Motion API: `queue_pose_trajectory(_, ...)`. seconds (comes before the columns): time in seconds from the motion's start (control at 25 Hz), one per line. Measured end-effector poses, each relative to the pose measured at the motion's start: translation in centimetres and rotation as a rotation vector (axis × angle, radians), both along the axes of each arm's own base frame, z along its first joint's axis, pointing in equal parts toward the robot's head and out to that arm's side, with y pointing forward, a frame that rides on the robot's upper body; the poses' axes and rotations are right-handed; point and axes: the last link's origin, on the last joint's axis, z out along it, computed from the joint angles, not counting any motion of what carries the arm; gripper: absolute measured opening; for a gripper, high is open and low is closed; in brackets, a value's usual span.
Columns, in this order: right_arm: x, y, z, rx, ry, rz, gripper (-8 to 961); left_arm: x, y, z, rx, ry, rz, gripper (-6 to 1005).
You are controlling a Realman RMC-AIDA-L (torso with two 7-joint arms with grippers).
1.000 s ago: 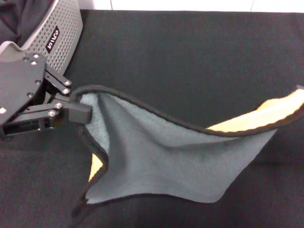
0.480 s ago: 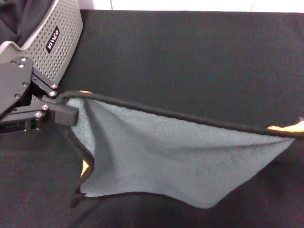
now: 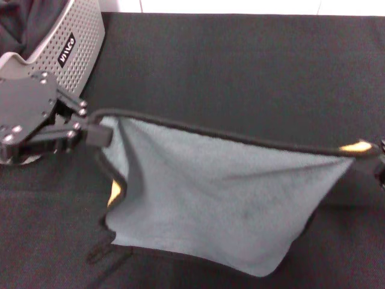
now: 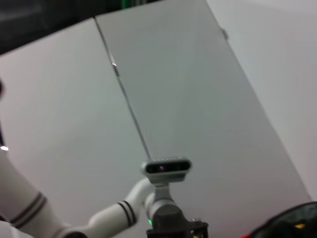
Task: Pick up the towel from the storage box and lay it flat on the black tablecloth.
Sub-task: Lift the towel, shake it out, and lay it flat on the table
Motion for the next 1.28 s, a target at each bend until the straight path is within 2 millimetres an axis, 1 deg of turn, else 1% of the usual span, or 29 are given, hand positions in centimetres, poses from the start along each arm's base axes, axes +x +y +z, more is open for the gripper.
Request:
queue_pose_trajectory(0.16, -0.1, 1.8, -0.2, 0.03, -0.045, -0.024, 39, -0.1, 1.6, -0.7, 0.039, 0.028, 0.032, 20)
queue_pose_trajectory(0.36, -0.6, 4.8, -0.1, 0.079, -0.111, -0.056, 40, -0.1, 3.5, -1.5, 0.085, 0.082, 0.052, 20)
queue_pose_trajectory(0.56, -1.2, 7.9, -0.3, 0.123, -0.17, -0.105, 41, -0.2, 5.8, -2.5, 0.171, 0.171, 0.083, 20)
queue_pose_trajectory(0.64, -1.3, 9.0, -0.4, 0.134, -0.195, -0.129, 41, -0.2, 6.8, -2.9, 0.214, 0.207, 0.095, 19)
queue_pose_trajectory(0.76, -1.3, 10.5, -0.9, 0.142, -0.235, -0.171, 42, -0.4, 7.7, -3.2, 0.255, 0.246, 0.111, 19)
queue_pose_trajectory(0.92, -1.3, 12.1, -1.8, 0.143, -0.294, -0.215, 42, -0.5, 8.9, -4.1, 0.307, 0.3, 0.127, 19)
queue_pose_trajectory(0.96, -1.3, 12.1, -1.8, 0.143, -0.294, -0.215, 42, -0.5, 9.2, -4.3, 0.321, 0.311, 0.131, 19)
queue_pose_trajectory(1.04, -1.2, 13.0, -3.0, 0.141, -0.367, -0.239, 43, -0.6, 9.8, -4.8, 0.35, 0.342, 0.141, 19)
queue_pose_trajectory(1.28, -1.1, 14.1, -4.3, 0.15, -0.448, -0.283, 44, -0.6, 11.0, -6.7, 0.375, 0.445, 0.148, 19)
